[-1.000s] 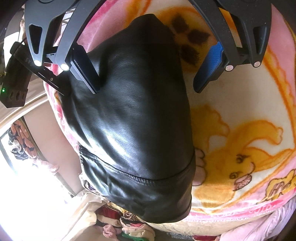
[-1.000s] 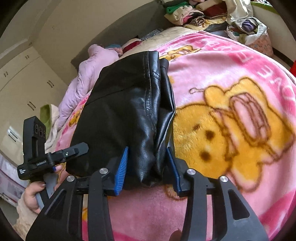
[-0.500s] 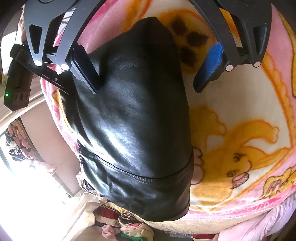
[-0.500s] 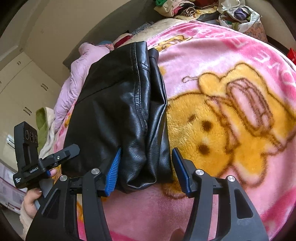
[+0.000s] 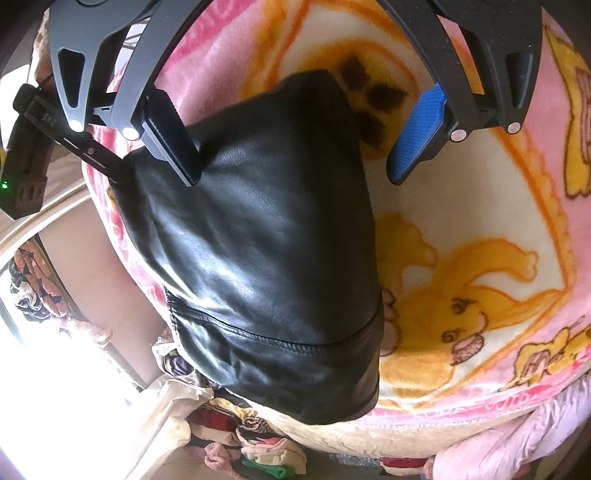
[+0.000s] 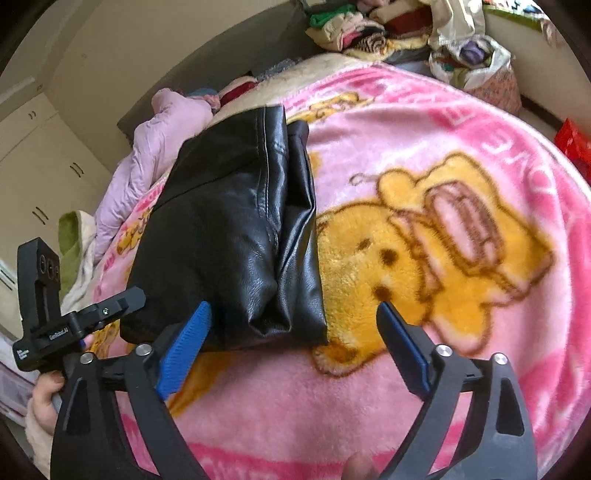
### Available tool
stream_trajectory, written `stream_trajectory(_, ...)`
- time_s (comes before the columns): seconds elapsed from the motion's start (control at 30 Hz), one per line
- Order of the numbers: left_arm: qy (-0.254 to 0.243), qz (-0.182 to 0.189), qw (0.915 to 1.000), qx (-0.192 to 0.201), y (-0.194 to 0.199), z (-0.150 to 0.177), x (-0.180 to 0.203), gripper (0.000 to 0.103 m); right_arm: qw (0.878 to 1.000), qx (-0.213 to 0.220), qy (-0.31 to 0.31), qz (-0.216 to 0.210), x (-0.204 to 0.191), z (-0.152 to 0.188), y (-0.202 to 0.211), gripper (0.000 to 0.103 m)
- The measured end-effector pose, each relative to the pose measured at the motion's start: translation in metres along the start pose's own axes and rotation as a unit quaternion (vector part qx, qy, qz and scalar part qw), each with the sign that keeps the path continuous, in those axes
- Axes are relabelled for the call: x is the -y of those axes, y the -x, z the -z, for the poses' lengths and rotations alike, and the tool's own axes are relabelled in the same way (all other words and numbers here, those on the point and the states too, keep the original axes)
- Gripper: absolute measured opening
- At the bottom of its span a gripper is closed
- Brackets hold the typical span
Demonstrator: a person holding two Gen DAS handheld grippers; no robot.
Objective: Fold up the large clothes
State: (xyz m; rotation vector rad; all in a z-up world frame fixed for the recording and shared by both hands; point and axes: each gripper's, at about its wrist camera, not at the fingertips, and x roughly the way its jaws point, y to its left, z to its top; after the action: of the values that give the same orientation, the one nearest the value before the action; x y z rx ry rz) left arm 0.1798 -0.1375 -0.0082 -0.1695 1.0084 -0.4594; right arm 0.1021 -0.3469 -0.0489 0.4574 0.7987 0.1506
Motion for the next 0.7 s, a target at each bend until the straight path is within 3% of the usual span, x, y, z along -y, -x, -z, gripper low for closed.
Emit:
stream_trajectory(0.27,-0.010,-0.015,0.9992,0.036,0.029,0.011,0.006,0.094,0.996,0.066,0.047,0.027,-0.025,0.006,0.041,0.099)
stream_trajectory(0.5,-0.015,-0.021,0.9969,0.075,0.059,0.030,-0.001,0.094,0.988,0.129,0.084,0.033,-0.055,0.022,0.073,0.099)
stream_trajectory(0.7,-0.026,-0.033,0.9938,0.103,0.082,0.048,-0.005,0.094,0.980,0.158,0.113,0.037,-0.075,0.038,0.086,0.099)
